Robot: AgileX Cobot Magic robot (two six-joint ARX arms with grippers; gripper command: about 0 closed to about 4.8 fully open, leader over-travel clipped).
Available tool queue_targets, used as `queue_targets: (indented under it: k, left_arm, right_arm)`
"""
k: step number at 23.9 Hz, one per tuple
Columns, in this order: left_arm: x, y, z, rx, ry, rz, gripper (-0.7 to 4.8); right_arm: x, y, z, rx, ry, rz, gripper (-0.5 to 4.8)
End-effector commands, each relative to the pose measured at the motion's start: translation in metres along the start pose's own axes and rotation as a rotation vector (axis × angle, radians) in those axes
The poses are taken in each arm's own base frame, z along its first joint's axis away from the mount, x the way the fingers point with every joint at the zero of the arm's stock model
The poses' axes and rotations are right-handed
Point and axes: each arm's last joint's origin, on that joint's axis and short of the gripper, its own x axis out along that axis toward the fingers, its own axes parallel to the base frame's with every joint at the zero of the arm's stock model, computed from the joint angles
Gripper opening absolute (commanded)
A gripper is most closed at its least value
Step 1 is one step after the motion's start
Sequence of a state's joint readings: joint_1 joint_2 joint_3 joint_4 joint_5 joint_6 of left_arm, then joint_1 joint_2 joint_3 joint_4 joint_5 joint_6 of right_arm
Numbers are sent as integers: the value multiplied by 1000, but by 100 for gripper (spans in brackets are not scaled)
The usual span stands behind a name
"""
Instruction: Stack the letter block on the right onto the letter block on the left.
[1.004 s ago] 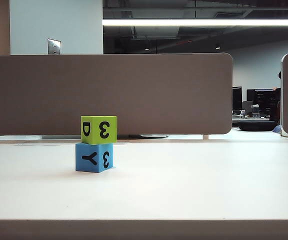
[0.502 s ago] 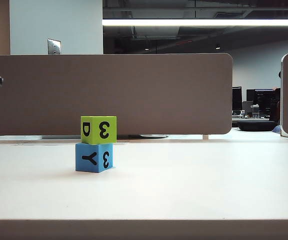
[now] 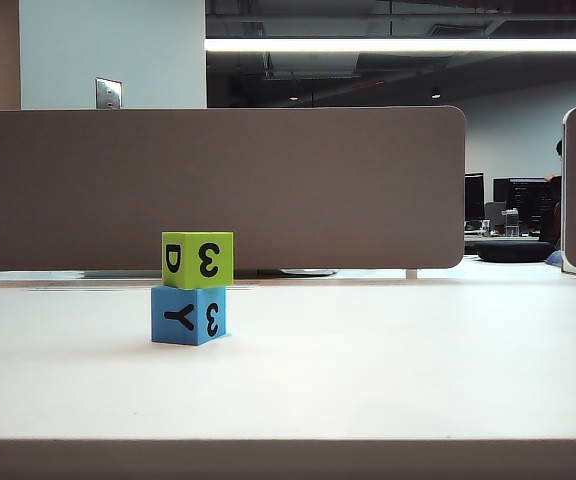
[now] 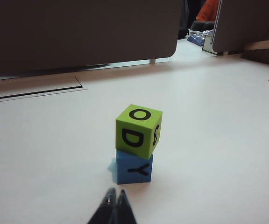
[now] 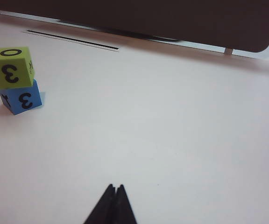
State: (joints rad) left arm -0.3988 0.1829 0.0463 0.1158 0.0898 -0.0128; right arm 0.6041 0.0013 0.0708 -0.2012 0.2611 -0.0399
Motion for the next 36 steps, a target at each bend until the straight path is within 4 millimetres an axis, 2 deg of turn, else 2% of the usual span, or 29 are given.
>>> queue_targets:
  k: [1,4,13,17,28,36]
  left_arm:
    - [-1,0,-6,-2,-13,-2,-6]
    - [-1,0,-11,-7,11,-4,-6]
    - [-1,2,-14,63,42,63,-6]
    - [-1,4,-14,62,35,90,-6]
    - [-3,20,-11,66,16,242,-6]
    - [-8,33,-7,62,-29,345,-6]
  right_arm:
    - [4,2,-6,-2,-41,18,-2]
    - [7,2,-13,-6,-31,11,-2]
    - [7,1,-14,-77,-24,-13,-2]
    - [7,-4,-15,-57,-6,-107,-1]
    - [8,-15,-15,-44,6,-233,-1]
    - [8,-16,-13,-54,-15,-250,-1]
